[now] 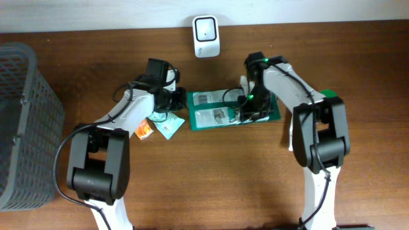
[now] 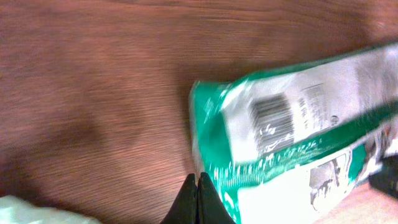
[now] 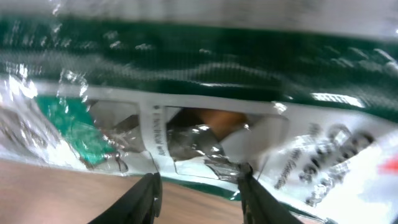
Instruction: Scan the item barcode
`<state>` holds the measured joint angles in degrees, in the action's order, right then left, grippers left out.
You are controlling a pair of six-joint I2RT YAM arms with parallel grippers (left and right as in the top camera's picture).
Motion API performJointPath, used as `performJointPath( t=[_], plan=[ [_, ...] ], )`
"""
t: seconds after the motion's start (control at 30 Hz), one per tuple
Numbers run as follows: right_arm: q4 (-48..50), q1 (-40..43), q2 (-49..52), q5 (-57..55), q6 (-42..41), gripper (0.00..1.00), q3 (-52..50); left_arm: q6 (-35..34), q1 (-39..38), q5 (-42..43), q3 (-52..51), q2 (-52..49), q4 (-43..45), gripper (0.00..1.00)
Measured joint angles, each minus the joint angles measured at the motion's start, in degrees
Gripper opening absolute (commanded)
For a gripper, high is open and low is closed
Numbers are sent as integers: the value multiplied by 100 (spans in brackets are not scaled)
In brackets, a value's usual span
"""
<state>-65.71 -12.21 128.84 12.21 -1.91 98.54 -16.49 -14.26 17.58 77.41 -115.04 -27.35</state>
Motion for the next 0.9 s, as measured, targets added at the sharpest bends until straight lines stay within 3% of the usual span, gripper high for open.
performJointPath(
  t=[0.17, 0.4, 0.57, 0.6, 0.63, 0.7, 0.9],
  plan=[
    [42, 476, -94, 278, 96, 46, 525, 529, -190, 13, 243, 0, 369, 1],
    [-9, 461, -267, 765, -260, 61, 627, 2033, -778, 13, 286, -227, 881, 1],
    [-15, 461, -267, 785, -525, 62, 627, 2514, -848, -249, 286, -297, 992, 0],
    [-101, 461, -267, 780, -710, 41, 627, 2577, -844, -509, 286, -297, 994, 0],
    [-203, 461, -267, 734, -822, 33, 627, 2608, -822, -678, 286, -297, 992, 0],
    [-542, 461, -267, 470, -997, 29, 621, 2638, -791, -807, 286, -297, 994, 0],
    [-841, 461, -267, -627, -1178, 29, 299, 2785, -748, -1058, 291, -710, 896, 0]
  ],
)
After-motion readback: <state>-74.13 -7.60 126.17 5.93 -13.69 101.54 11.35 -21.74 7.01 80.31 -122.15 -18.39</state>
